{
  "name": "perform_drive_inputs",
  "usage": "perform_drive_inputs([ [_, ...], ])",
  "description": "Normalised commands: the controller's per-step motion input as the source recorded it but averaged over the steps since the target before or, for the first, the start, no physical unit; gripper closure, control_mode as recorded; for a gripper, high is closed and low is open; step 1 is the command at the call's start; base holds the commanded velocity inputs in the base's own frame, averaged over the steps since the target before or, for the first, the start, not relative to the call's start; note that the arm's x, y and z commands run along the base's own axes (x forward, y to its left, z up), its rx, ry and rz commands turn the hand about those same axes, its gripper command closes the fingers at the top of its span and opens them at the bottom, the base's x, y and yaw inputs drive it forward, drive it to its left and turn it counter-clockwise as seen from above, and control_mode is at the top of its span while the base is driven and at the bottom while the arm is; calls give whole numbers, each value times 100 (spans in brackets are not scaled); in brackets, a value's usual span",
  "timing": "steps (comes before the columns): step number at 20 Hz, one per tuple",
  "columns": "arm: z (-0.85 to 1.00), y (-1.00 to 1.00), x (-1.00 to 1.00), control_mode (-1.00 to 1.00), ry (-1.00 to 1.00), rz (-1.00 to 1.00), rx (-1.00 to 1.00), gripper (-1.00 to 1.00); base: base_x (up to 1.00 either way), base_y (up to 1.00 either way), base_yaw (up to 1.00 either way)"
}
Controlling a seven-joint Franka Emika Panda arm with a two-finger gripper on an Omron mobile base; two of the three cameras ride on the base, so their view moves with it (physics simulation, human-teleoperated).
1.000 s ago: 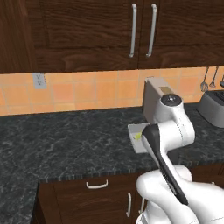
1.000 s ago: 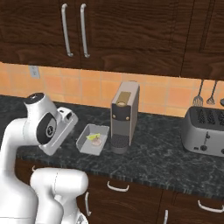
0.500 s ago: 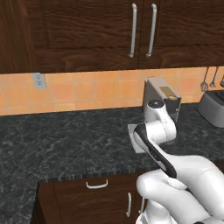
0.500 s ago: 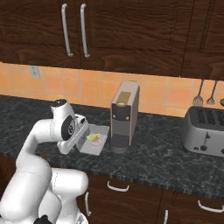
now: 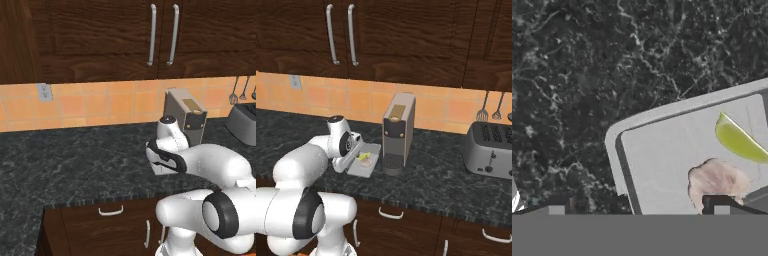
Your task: Take the meat container that has the steak and place it on the second highest rack of the freezer. Then take the vegetable container that has the garlic and lemon wedge and place it on the highest rack of the freezer.
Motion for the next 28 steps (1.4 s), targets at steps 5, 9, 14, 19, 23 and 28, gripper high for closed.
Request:
perform_drive_inputs([
  [5,-72,0,25,-100,0,0,0,-100,0,0,0],
  [9,-69,0,17,-100,0,0,0,-100,0,0,0],
  [14,-69,0,15,-100,0,0,0,100,0,0,0],
  [19,-55,0,5,-100,1,0,0,100,0,0,0],
  [23,-34,1,-7,-100,0,0,0,100,0,0,0],
  [28,16,15,-15,-100,-5,3,-4,100,0,0,0],
])
